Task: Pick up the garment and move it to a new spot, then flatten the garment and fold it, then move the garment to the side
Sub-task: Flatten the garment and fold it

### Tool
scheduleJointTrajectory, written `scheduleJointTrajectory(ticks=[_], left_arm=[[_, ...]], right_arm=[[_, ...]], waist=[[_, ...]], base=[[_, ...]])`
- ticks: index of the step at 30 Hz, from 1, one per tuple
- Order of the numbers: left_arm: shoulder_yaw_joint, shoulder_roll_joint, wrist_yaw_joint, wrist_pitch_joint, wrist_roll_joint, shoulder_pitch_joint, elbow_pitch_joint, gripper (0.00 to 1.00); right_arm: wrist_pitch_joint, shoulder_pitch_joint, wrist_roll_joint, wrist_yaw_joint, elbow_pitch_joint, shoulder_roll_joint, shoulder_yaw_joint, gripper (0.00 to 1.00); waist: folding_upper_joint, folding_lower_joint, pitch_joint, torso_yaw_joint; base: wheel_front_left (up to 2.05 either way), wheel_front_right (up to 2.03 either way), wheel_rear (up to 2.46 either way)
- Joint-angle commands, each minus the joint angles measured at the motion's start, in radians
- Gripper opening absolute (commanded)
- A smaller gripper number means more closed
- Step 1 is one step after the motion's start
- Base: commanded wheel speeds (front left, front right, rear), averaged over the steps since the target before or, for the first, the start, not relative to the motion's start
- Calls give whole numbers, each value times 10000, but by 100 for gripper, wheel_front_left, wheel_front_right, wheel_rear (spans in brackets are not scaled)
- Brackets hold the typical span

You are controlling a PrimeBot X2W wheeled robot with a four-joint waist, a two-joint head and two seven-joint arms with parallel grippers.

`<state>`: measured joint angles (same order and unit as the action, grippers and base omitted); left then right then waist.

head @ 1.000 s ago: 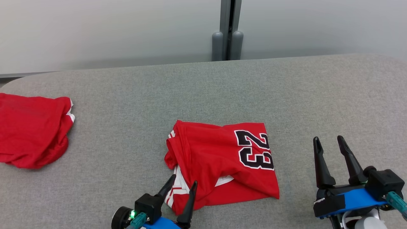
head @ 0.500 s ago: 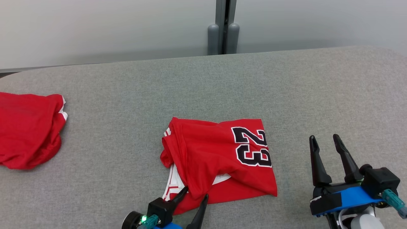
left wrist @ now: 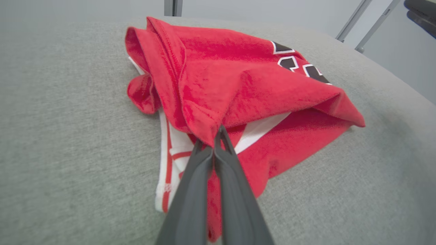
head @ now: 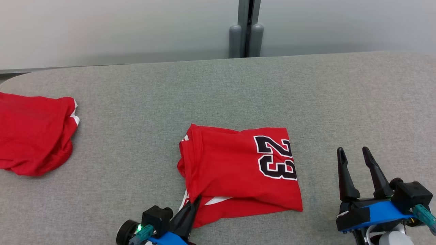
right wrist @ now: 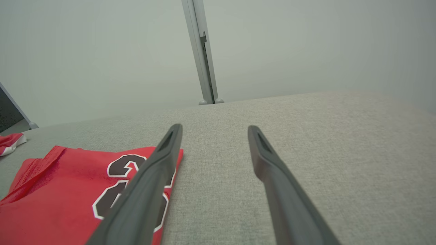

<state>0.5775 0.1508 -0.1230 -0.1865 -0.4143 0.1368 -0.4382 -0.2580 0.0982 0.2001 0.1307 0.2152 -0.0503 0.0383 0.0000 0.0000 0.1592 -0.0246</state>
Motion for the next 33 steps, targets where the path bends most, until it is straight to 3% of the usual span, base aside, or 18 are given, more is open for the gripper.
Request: scheduleJointTrajectory(ticks=[1,8,9,10,20,33], left_arm=[[-65,217,97,94,-52,-188,205,0],[-83,695,289,721,-230,-775,1226,0],[-90,728,350,710,-169,-779,1325,63],[-104,729,438,639,-134,-780,1401,100],[-792,626,1021,-477,-59,-438,1745,100],[-3297,963,1805,-791,-2,-186,2299,100]], right_arm=[[-44,18,-41,1,59,-4,46,100],[-71,17,-50,1,292,-5,196,100],[-74,46,-45,1,328,-5,194,100],[-76,75,-38,1,364,-5,182,100],[-81,227,-143,1,323,-5,-51,100],[-83,-41,-271,1,277,-6,-155,100]], waist=[[0,0,-4,61],[0,0,27,223],[0,0,34,229],[0,0,40,231],[0,0,-120,240],[0,0,-766,363]], base=[[0,0,0],[0,0,0],[0,0,0],[0,0,0],[0,0,0],[0,0,0]])
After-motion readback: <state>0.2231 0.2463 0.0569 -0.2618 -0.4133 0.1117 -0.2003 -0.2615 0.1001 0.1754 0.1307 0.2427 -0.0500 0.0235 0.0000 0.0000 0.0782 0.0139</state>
